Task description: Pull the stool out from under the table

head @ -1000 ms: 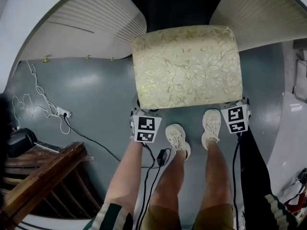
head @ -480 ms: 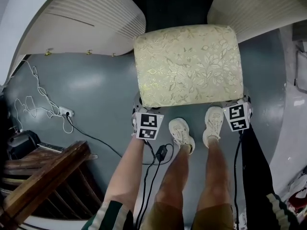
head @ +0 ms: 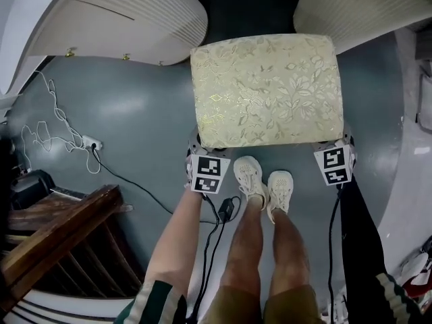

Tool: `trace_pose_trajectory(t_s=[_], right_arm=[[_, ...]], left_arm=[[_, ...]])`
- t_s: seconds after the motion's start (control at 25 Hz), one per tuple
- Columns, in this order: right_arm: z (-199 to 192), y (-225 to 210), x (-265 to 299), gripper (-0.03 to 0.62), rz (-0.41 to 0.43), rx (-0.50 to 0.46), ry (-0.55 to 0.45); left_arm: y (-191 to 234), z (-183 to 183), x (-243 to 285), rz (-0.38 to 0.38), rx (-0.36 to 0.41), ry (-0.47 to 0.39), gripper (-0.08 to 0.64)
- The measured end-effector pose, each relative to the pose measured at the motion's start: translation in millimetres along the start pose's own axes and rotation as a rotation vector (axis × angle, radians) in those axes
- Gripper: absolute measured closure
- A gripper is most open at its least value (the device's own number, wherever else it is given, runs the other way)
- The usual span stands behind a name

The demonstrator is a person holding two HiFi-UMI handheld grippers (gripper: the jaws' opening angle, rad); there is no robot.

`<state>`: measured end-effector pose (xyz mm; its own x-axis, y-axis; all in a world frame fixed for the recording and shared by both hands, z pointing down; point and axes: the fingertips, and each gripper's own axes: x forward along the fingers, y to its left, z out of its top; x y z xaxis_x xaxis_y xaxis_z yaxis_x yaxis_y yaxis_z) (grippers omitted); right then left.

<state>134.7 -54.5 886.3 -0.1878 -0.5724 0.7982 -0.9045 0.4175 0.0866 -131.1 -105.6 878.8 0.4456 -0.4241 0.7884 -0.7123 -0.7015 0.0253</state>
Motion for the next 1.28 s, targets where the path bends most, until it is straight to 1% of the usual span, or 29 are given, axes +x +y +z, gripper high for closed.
trace_pose_trajectory(t_s=[0.32,0.96,1.12,1.28], right_arm=[[-2,2,2,0.198,0.009,-0.006,-0.02],[-2,1,3,0.206,0.025,-0.026,-0.025],[-2,1,-1,0.207,0.043,-0.018,-0.047],[0,-2,-2,0.207,0.069,-0.031,-0.05]], left_arm=[[4,1,4,0.005,0.02,-0.015,0.167],[4,1,4,0.019,0.009,-0.015,0.167],[-1,0,-1,0.018,-0.005,0.006,0.167],[-7,-1,-7,0.037,-0.029,0.015,0.167]])
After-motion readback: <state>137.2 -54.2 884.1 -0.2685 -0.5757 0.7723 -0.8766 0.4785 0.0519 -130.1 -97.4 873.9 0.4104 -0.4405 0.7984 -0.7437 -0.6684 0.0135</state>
